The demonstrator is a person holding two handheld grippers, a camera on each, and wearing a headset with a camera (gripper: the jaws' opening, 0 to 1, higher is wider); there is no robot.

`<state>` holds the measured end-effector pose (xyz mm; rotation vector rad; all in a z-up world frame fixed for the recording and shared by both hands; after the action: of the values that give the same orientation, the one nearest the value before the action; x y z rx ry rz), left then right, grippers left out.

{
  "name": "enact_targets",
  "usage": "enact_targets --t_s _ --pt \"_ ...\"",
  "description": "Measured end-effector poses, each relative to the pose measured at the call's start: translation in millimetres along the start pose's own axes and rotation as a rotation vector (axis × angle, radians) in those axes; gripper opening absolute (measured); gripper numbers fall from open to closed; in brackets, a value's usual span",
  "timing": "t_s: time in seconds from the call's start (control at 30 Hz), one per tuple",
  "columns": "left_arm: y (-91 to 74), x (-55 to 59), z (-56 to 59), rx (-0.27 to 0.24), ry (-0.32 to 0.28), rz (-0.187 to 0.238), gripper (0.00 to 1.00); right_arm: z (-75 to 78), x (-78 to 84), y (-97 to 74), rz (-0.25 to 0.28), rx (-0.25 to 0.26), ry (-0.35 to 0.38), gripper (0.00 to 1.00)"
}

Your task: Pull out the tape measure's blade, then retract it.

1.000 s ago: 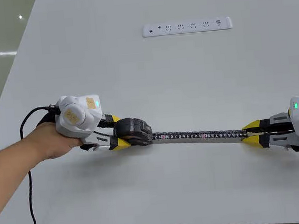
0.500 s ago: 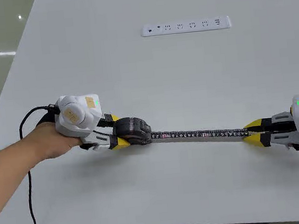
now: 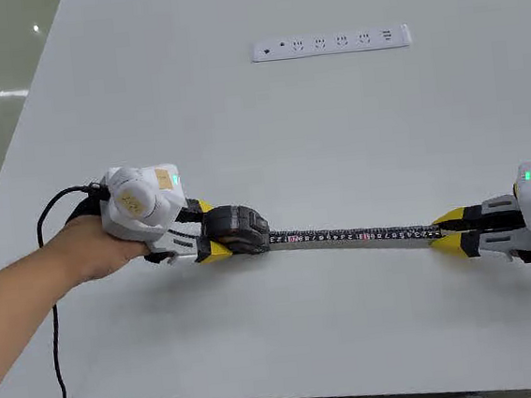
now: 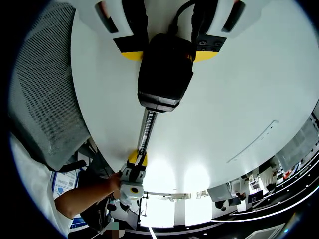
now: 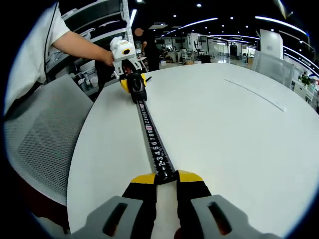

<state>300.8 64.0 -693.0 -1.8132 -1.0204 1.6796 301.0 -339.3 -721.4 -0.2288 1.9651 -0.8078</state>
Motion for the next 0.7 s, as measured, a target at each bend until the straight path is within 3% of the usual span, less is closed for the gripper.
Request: enact_targets --t_s 0.4,0.63,0.7 --pt "-1.0 -0.2 0.4 -0.01 -0.018 -0.015 0.31 -3.5 -0.7 0.9 0.006 0.001 0.007 0.11" --pt "-2.2 1.6 0.4 -0.016 -0.039 -0.006 0.31 -5.5 -0.5 -1.8 0.022 -0.004 0.051 0.13" --pt "-3.2 0.2 1.2 -0.012 -0.065 0.016 0.33 -6.1 -3.1 -4.9 0.056 -0.007 0.067 0.16"
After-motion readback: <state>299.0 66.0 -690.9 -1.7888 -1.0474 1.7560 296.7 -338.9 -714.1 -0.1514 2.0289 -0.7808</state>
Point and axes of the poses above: the centre of the closed fingertips' face, and the gripper's own axes: y roughly forward along the fingers, z roughly to its right, x roughly out of its underside, the point moved 10 cm from there along -y, roughly backward along the fingers, and after that the axes turned 15 degrees about y, right-handed, at the moved point
